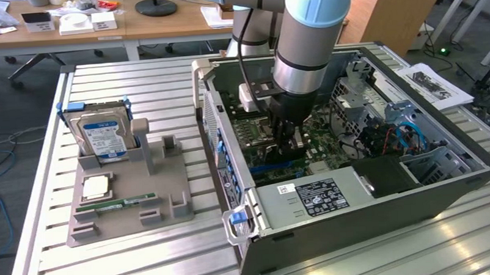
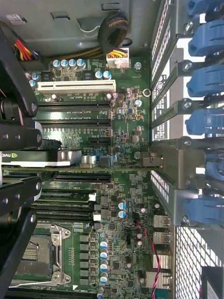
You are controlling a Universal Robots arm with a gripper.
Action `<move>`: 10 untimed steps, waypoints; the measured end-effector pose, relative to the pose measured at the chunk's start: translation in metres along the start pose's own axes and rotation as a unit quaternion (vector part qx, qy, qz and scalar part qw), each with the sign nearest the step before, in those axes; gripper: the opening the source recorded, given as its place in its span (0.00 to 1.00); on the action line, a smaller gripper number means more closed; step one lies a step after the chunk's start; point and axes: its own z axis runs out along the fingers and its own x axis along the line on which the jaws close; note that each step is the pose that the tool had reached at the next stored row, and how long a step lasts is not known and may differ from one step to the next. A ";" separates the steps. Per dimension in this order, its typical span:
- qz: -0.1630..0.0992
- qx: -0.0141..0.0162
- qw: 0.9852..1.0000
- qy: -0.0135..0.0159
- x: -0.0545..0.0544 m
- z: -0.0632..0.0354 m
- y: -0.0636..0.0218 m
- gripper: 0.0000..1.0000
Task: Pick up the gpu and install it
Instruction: 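Insert the gpu into the slot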
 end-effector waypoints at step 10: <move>0.000 0.000 1.000 0.000 0.000 0.0008 0.0000 0.27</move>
